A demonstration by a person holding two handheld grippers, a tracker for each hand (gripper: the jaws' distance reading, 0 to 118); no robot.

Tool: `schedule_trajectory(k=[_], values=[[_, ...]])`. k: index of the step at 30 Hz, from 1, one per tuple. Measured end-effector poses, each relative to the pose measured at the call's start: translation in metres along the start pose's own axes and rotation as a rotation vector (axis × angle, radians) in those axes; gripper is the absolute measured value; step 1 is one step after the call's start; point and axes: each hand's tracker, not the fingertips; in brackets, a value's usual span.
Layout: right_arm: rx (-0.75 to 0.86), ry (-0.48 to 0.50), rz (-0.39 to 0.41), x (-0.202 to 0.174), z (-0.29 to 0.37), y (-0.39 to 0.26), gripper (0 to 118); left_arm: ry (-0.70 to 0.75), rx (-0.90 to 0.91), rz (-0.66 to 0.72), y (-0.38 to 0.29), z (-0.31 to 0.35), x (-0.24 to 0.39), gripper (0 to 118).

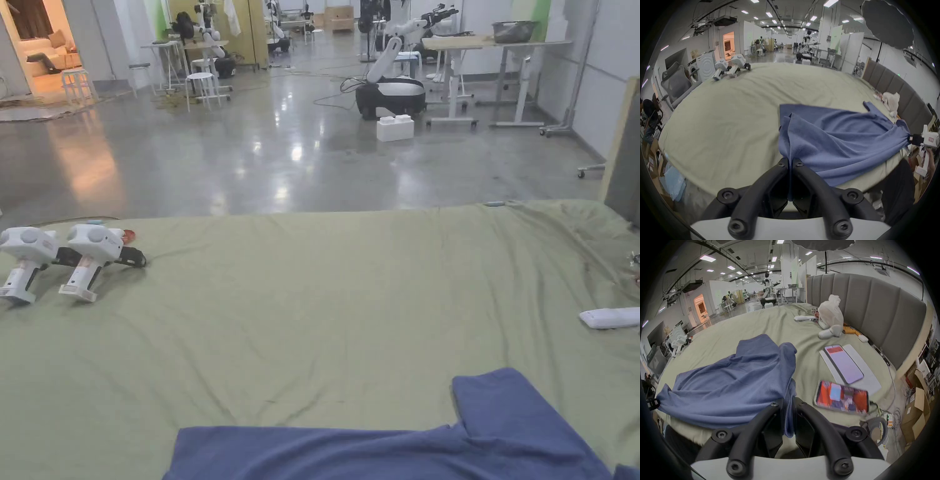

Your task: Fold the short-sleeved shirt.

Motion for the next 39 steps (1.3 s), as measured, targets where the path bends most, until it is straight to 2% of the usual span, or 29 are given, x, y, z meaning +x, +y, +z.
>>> schedule_trajectory(k=[3,4,5,6,7,8,9,10,12,14,16,22,25,27,29,31,32,35,39], values=[[-0.042,0.006,0.021,0.0,0.006,-0.022,8,-0.012,-0.036,0.024,-0.029,-0.003,-0.005,0],[-0.053,0.005,0.044,0.0,0.004,-0.027,8,-0.017,-0.026,0.035,-0.035,-0.006,-0.007,8],[-0.053,0.004,0.049,0.0,0.001,-0.03,11,-0.02,-0.027,0.053,-0.038,-0.008,-0.008,22],[-0.063,0.007,0.049,0.0,-0.002,-0.031,14,-0.016,-0.024,0.059,-0.041,-0.008,-0.008,22],[-0.086,0.001,0.049,0.0,-0.004,-0.031,18,0.005,-0.019,0.056,-0.041,-0.007,-0.006,27],[-0.086,-0.007,0.046,0.002,-0.004,-0.031,29,0.052,-0.001,0.051,-0.042,-0.004,-0.007,41],[-0.076,-0.018,0.046,0.004,-0.002,-0.03,49,0.058,0.014,0.05,-0.042,0.0,-0.007,63],[-0.063,-0.017,0.034,0.008,0.0,-0.027,62,0.064,0.057,0.062,-0.041,0.007,-0.008,79],[0.002,0.011,-0.025,0.013,0.012,-0.019,61,0.083,0.144,0.07,-0.033,0.028,-0.004,80],[0.087,0.05,-0.048,0.013,0.031,-0.005,61,0.106,0.276,0.005,-0.019,0.058,0.006,80],[0.198,0.096,-0.027,0.005,0.053,0.01,61,0.139,0.441,-0.069,-0.001,0.097,0.024,80],[0.477,0.21,0.037,-0.033,0.118,0.047,61,0.1,0.792,-0.094,0.039,0.185,0.073,84],[0.554,0.264,0.077,-0.048,0.141,0.057,61,0.104,0.846,-0.123,0.039,0.202,0.093,84],[0.567,0.292,0.101,-0.054,0.151,0.059,55,0.106,0.858,-0.138,0.036,0.206,0.102,82],[0.597,0.306,0.12,-0.059,0.16,0.058,37,0.081,0.839,-0.169,0.037,0.209,0.108,67],[0.615,0.304,0.152,-0.063,0.167,0.058,19,0.061,0.849,-0.201,0.035,0.212,0.112,36],[0.623,0.296,0.165,-0.065,0.169,0.057,15,0.066,0.845,-0.191,0.037,0.213,0.114,25],[0.648,0.318,0.191,-0.068,0.175,0.055,1,0.052,0.842,-0.16,0.036,0.215,0.116,0],[0.671,0.313,0.199,-0.071,0.173,0.054,0,0.022,0.825,-0.167,0.034,0.214,0.116,0]])
